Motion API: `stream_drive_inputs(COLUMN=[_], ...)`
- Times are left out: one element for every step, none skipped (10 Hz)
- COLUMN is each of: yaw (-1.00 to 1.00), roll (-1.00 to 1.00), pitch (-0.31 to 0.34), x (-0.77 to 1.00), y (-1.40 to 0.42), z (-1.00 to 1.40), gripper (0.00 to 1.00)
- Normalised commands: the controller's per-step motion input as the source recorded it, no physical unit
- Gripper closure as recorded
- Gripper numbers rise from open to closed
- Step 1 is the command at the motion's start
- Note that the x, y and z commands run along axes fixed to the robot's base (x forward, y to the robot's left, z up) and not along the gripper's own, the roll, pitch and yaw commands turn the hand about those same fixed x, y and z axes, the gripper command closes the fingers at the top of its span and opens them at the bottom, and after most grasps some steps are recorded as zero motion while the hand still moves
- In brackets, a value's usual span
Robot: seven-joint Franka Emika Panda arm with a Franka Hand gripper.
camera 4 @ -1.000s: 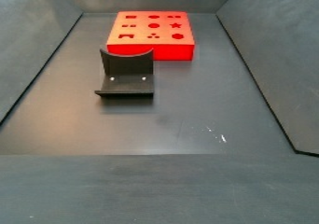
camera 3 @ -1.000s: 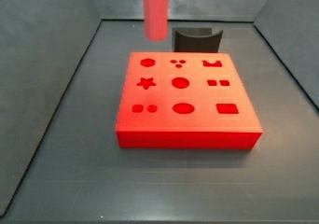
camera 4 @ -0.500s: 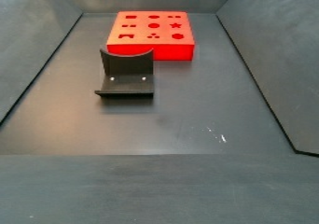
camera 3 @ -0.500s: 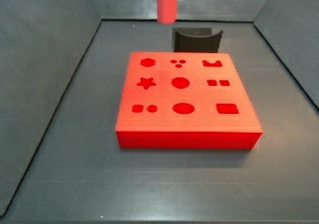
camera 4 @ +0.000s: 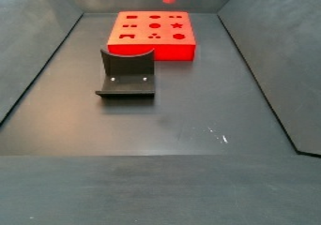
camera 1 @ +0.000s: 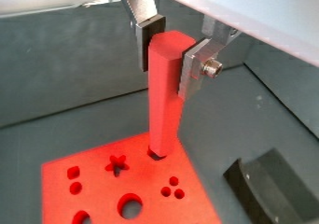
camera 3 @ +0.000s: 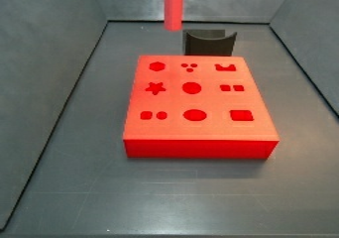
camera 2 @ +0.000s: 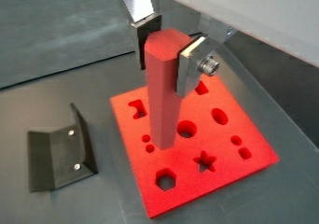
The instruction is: Insert the hexagon object.
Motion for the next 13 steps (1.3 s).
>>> stream_drive_inputs(yaw=[0.05, 0.0, -0.09, -0.23, -0.24, -0.17, -0.1, -0.03, 0.0, 0.0, 0.0, 0.0, -0.02], roll=[0.04, -0.02, -0.29, -0.34, -0.36, -0.1, 0.04, 0.21, 0.25, 0.24, 0.21, 0.05, 0.0], pitch=[0.0, -0.051, -0.133, -0.126, -0.104, -0.09, -0.067, -0.01, -0.011, -0.053, -0.066, -0.047, -0.09], x=[0.0, -0.05, -0.15, -0.06, 0.0, 0.0, -0.06, -0.05, -0.12, -0.12, -0.11, -0.02, 0.0], y=[0.0, 0.15, 0.29, 0.31, 0.25, 0.0, -0.09, -0.29, -0.26, -0.18, -0.1, 0.05, 0.09], z=[-0.18, -0.46, -0.6, -0.47, -0.39, -0.14, -0.01, 0.0, -0.01, -0.18, -0.15, -0.21, -0.29], gripper=[1.0, 1.0, 1.0, 1.0, 1.0, 1.0, 1.0, 1.0, 1.0, 1.0, 1.0, 1.0, 1.0])
